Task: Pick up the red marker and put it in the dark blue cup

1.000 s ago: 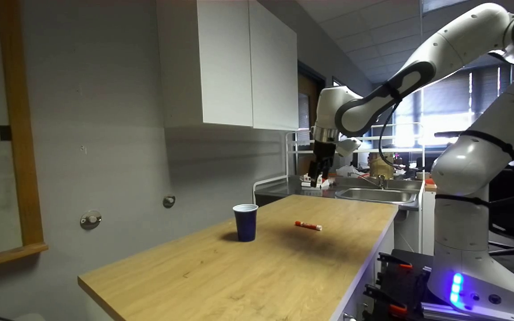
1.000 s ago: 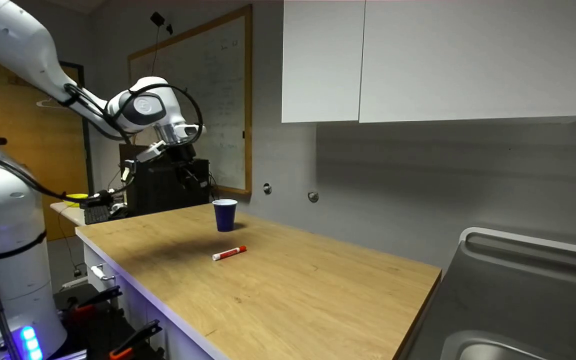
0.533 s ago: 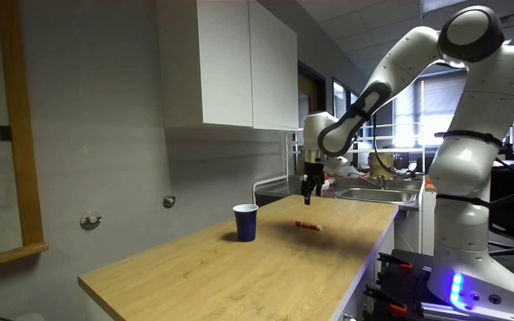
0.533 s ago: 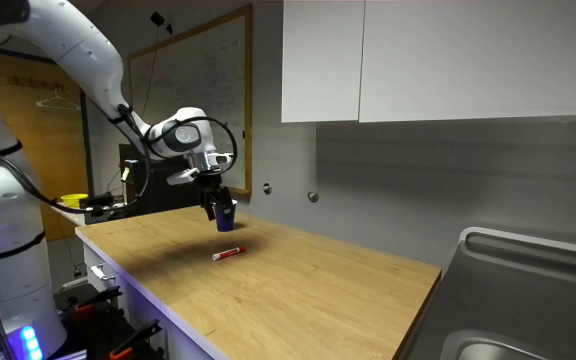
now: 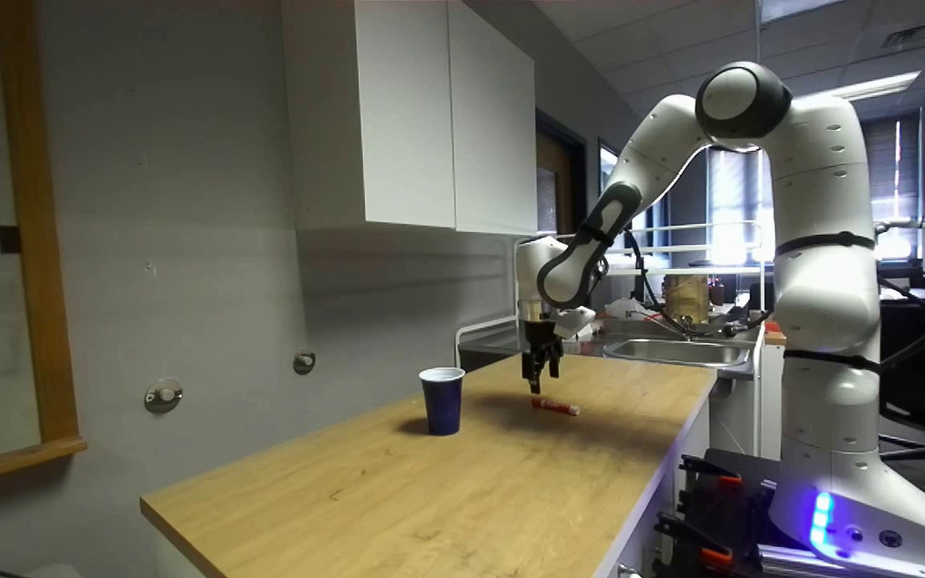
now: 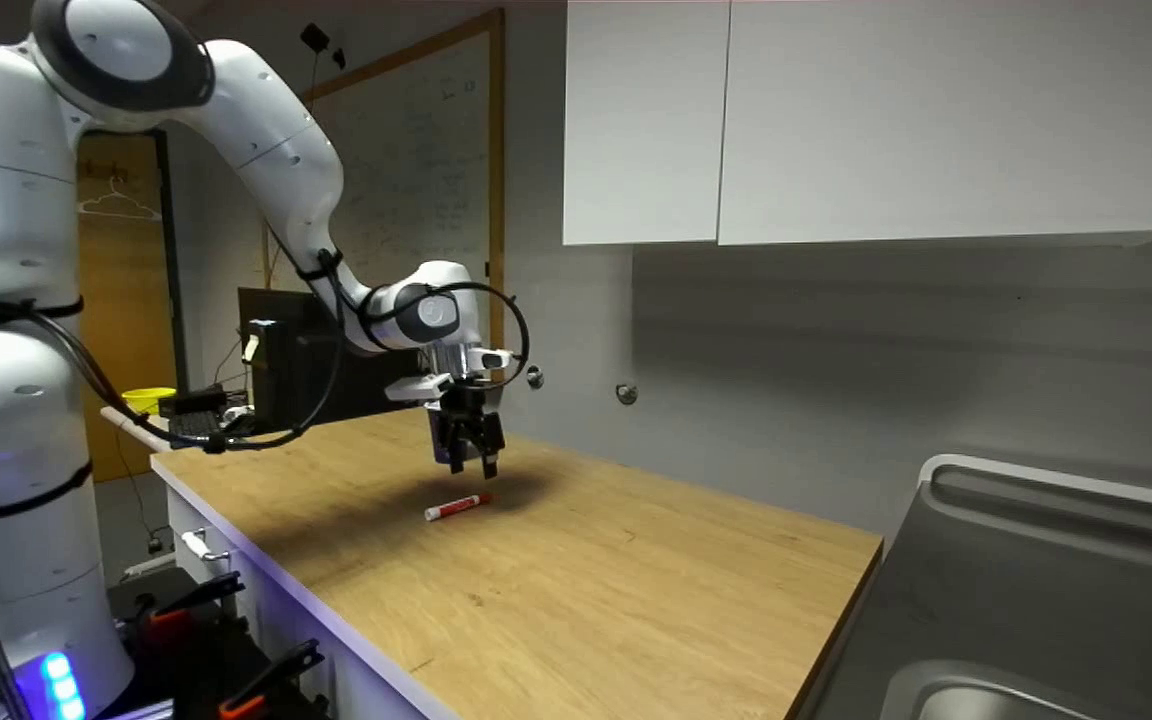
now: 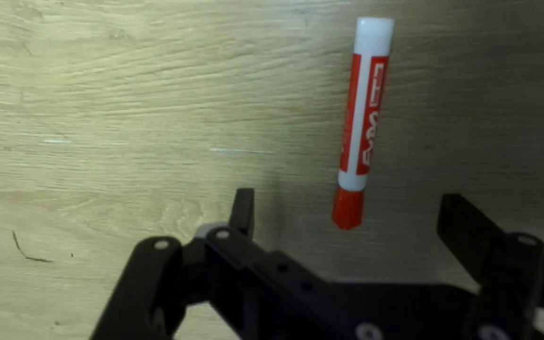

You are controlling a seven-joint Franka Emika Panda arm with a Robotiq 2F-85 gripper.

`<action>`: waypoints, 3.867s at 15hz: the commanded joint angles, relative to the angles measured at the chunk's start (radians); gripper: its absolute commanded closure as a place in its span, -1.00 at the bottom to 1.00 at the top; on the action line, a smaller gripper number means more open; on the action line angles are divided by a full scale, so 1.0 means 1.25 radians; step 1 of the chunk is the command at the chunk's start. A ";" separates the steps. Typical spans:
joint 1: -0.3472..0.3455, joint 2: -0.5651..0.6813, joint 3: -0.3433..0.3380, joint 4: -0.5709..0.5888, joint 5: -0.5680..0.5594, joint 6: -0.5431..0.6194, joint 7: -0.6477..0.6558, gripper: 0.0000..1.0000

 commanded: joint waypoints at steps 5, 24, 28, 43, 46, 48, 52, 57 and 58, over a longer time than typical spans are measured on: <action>0.031 0.139 -0.085 0.091 0.001 -0.020 -0.057 -1.00; 0.065 0.136 -0.100 0.101 0.009 -0.041 -0.072 0.80; 0.066 0.114 -0.101 0.089 0.009 -0.048 -0.067 0.80; 0.146 -0.293 0.030 -0.047 0.041 -0.111 0.011 0.82; 0.189 -0.307 0.089 -0.014 0.086 -0.106 0.030 0.82; 0.214 -0.300 0.120 0.012 0.107 -0.097 0.029 0.82; 0.234 -0.242 0.149 0.098 0.099 -0.078 -0.011 0.82; 0.237 -0.121 0.130 0.243 0.116 -0.053 -0.112 0.82; 0.238 -0.090 0.126 0.269 0.123 -0.044 -0.131 0.82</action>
